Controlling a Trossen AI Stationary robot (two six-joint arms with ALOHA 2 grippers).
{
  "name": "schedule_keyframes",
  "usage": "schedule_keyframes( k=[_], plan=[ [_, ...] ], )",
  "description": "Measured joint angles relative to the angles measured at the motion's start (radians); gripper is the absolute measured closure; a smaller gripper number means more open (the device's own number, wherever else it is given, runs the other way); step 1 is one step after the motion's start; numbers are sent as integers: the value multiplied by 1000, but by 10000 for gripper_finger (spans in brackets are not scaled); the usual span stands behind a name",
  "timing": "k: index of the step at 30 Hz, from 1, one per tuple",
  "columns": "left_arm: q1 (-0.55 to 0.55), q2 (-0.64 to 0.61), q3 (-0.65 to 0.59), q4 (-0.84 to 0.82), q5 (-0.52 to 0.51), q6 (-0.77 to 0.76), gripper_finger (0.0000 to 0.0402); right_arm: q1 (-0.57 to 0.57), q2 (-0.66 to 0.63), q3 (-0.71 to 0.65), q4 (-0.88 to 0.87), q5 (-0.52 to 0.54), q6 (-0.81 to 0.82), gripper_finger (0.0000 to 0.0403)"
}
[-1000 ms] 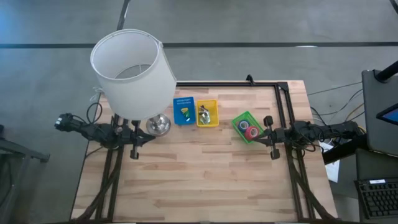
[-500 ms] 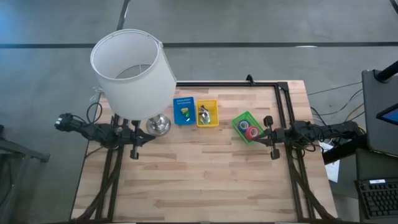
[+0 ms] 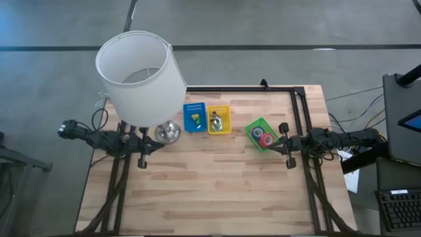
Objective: Pick and place Stapler, Stapler remover, tape
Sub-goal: Return to Home Position
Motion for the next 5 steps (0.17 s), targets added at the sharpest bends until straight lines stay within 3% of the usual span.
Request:
schedule_keyframes(
  k=[5],
  plan=[
    [0,0,0,0,0,0,388,0,0,0,0,0,0,394]
  ],
)
